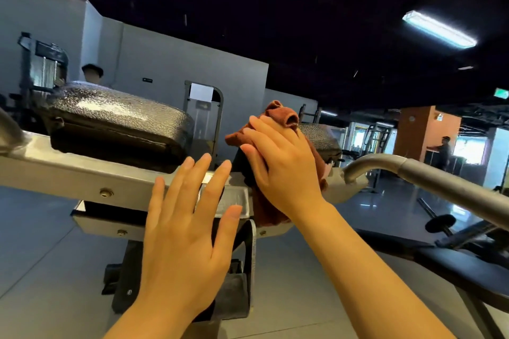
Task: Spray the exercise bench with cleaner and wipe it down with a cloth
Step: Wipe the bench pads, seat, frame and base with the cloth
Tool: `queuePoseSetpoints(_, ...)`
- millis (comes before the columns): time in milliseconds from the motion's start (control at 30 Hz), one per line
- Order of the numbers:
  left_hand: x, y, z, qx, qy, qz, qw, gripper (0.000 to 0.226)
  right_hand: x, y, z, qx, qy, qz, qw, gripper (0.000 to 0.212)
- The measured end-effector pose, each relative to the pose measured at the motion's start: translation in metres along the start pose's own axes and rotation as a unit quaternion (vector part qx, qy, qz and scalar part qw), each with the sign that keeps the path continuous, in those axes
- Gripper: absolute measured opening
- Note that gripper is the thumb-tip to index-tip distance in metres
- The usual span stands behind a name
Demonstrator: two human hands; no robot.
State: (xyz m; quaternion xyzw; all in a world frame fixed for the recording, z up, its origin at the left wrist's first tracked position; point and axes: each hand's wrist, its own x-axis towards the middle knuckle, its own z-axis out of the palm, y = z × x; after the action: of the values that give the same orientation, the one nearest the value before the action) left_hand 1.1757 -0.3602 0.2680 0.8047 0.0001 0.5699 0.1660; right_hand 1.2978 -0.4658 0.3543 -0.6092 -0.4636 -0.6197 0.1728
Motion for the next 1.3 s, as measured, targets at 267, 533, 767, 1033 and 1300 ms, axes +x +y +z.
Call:
queuePoseSetpoints(267, 0.0, -0.001, 0.002, -0.014, 0.007, -0.003, 1.0, 0.055, -0.022, 0.056, -0.025, -0.022, -0.031, 0.078, 0.996, 0.043)
queuePoseSetpoints(533, -0.002, -0.002, 0.001, -0.019, 0.008, -0.002, 1.0, 0.055, -0.028, 0.055, -0.027, 0.023, 0.023, 0.264, 0.964, 0.041)
queuePoseSetpoints(767, 0.0, -0.004, 0.003, 0.014, -0.011, 0.024, 1.0, 0.057, -0.001, 0.016, -0.003, 0.06, -0.025, 0.109, 0.992, 0.04)
queuePoseSetpoints(1033, 0.0, -0.004, 0.003, 0.013, -0.011, 0.021, 1.0, 0.057, -0.015, 0.056, -0.033, -0.037, -0.076, 0.052, 0.995, 0.038)
queuePoseSetpoints(1300, -0.003, -0.001, 0.0, -0.062, 0.046, -0.02, 0.997, 0.061, -0.041, 0.046, -0.046, 0.006, -0.032, 0.108, 0.994, 0.035)
